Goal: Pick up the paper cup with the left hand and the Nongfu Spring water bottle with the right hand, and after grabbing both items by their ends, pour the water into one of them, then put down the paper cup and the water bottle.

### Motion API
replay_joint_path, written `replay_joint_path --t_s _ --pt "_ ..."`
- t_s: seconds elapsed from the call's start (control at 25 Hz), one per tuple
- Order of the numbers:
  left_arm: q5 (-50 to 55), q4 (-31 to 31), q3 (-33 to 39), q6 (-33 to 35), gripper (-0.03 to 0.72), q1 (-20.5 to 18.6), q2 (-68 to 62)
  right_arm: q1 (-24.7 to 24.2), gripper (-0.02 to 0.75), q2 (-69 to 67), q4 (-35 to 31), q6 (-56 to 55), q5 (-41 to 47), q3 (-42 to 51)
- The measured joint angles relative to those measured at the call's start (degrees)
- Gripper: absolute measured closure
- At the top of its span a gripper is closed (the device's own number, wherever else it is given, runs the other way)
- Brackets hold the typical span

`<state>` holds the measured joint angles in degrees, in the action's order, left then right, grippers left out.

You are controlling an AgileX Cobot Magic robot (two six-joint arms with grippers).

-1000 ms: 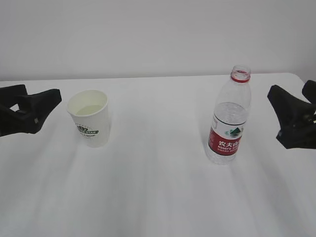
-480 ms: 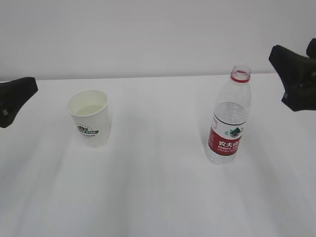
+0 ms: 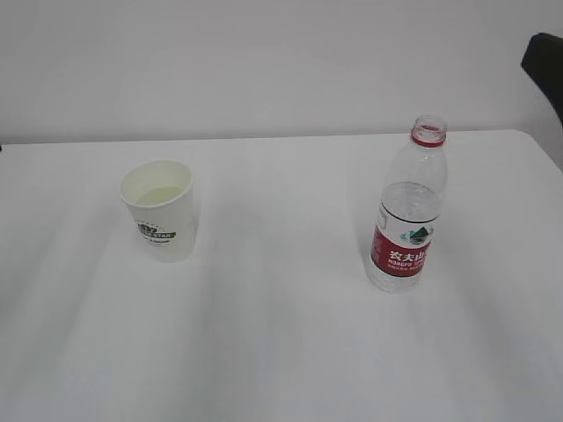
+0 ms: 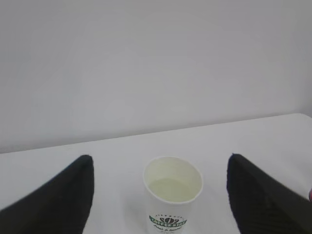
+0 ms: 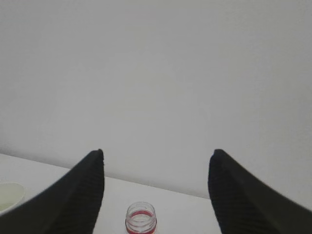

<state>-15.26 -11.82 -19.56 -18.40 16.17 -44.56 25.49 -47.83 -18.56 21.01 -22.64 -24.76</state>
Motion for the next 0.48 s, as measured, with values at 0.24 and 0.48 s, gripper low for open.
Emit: replay_joint_path --t_s 0.24,0.48 --pt "8.5 0.2 0.0 -0.1 0.092 0.0 8.0 0.0 0.228 6.0 -1.6 1.7 4.7 -0.4" --pt "15.3 0.3 0.0 -0.1 0.096 0.0 14.8 0.0 0.228 10.0 -5.8 6.5 7.7 -0.4"
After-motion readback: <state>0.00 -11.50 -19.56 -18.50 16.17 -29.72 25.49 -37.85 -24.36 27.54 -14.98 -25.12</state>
